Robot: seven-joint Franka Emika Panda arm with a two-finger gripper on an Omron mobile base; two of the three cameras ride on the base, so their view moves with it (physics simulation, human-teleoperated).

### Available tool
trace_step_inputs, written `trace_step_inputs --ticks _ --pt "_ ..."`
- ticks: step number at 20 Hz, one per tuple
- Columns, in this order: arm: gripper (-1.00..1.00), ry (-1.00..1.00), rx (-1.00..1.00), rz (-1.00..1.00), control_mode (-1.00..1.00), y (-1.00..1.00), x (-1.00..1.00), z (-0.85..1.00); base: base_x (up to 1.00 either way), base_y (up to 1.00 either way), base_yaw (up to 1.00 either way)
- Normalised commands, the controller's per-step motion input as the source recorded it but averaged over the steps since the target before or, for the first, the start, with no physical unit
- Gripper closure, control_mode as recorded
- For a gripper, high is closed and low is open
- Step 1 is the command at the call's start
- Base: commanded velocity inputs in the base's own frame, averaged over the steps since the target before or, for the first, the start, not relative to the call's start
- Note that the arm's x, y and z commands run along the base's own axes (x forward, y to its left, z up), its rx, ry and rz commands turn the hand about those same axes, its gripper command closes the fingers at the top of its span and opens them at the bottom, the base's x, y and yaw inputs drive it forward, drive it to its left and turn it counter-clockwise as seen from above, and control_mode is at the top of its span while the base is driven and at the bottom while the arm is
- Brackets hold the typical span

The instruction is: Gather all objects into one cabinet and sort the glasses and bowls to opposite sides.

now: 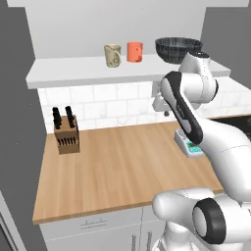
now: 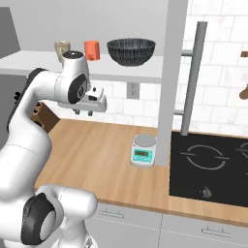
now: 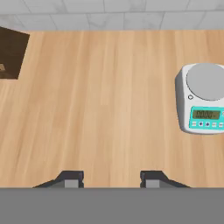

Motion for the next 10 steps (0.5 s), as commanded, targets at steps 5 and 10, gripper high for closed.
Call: trace_step_inputs --ticks 5,10 --pt "-1.0 -0.01 0.0 0.0 -1.0 0.0 -0.32 0.0 0.0 0.0 0.0" --pt "-1.0 -0.22 0.0 0.0 -1.0 0.0 -0.99 0.07 0.0 0.0 0.0"
